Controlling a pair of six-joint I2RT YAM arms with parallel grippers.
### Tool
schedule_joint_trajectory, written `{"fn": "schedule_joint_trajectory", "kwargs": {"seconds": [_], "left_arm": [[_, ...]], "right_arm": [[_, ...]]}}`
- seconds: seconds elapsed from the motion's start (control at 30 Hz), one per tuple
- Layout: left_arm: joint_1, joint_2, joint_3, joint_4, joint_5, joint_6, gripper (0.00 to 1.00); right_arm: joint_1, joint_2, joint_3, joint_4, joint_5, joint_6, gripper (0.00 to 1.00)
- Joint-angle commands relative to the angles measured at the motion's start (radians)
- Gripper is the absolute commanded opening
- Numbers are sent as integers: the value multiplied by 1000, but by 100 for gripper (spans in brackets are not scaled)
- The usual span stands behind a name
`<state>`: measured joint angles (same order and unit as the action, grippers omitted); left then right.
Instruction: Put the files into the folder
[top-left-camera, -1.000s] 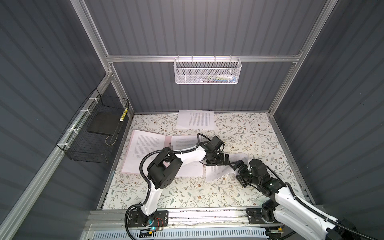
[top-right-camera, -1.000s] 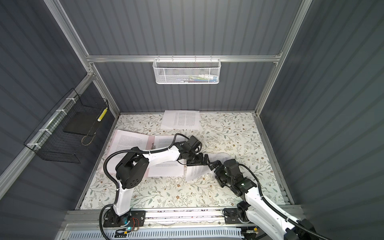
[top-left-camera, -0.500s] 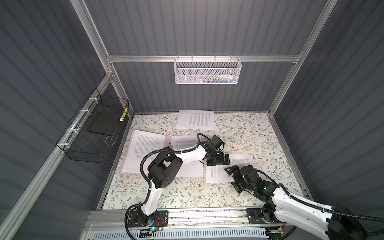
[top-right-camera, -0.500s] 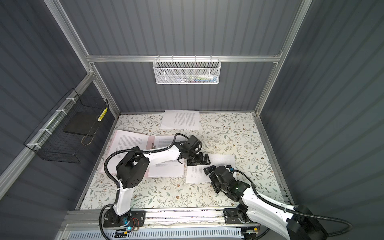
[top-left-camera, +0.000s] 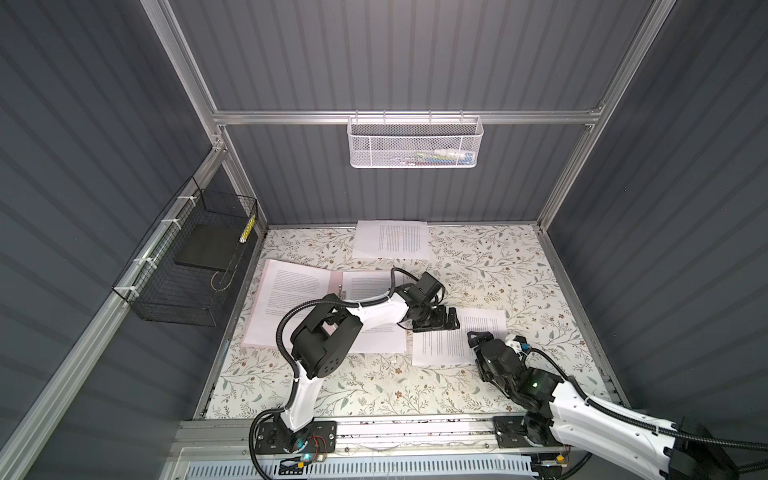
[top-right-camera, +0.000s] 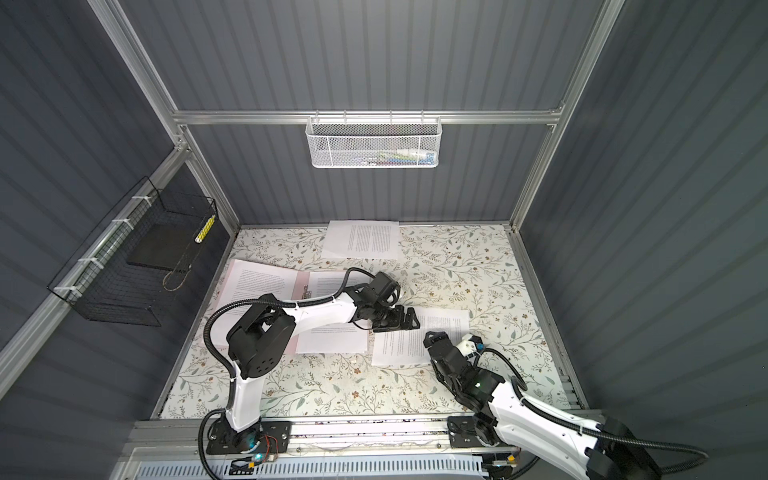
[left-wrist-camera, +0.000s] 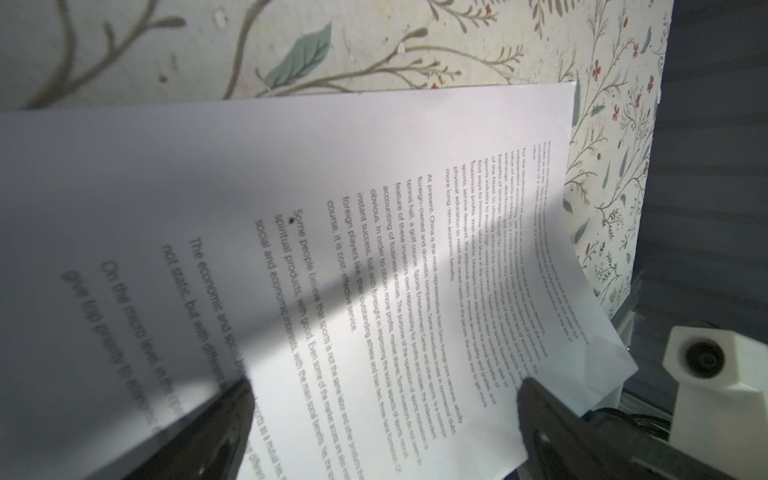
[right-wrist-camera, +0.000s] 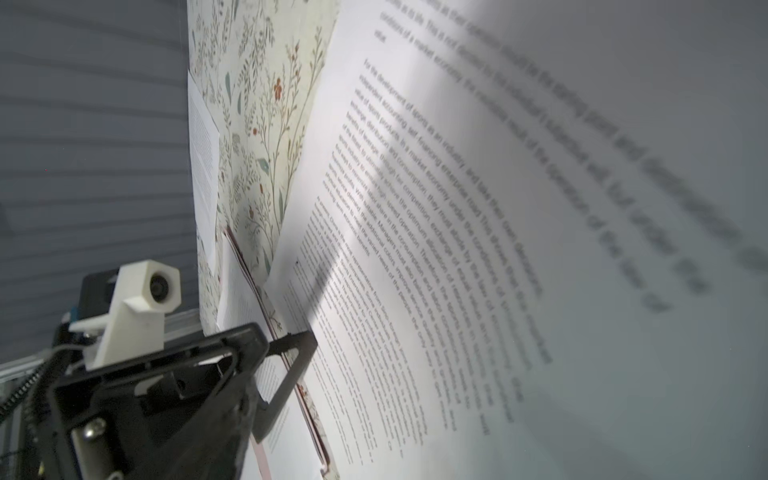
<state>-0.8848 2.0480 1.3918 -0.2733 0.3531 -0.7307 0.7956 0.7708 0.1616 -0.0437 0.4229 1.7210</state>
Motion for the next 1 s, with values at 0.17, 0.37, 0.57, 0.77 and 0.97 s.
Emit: {"fn": "schedule_joint_trajectory", "kwargs": {"seconds": [0.17,0.37,0.57,0.77,0.97], "left_arm": [[2,60,-44,-99,31,-65,99],[2,66,-45,-84,43,-97,100],[3,55,-44,-85,48,-92,100],[4,27,116,-164,93,-13,100],[7,-172,290,-262,14,114,100]], "right_arm": [[65,86,-12,49,112,113,58],[141,169,16,45,181,247,44],[165,206,19,54,192,287,19],[161,115,90,-93,230,129,0],[100,-56,316,-337,225,-360,0]]}}
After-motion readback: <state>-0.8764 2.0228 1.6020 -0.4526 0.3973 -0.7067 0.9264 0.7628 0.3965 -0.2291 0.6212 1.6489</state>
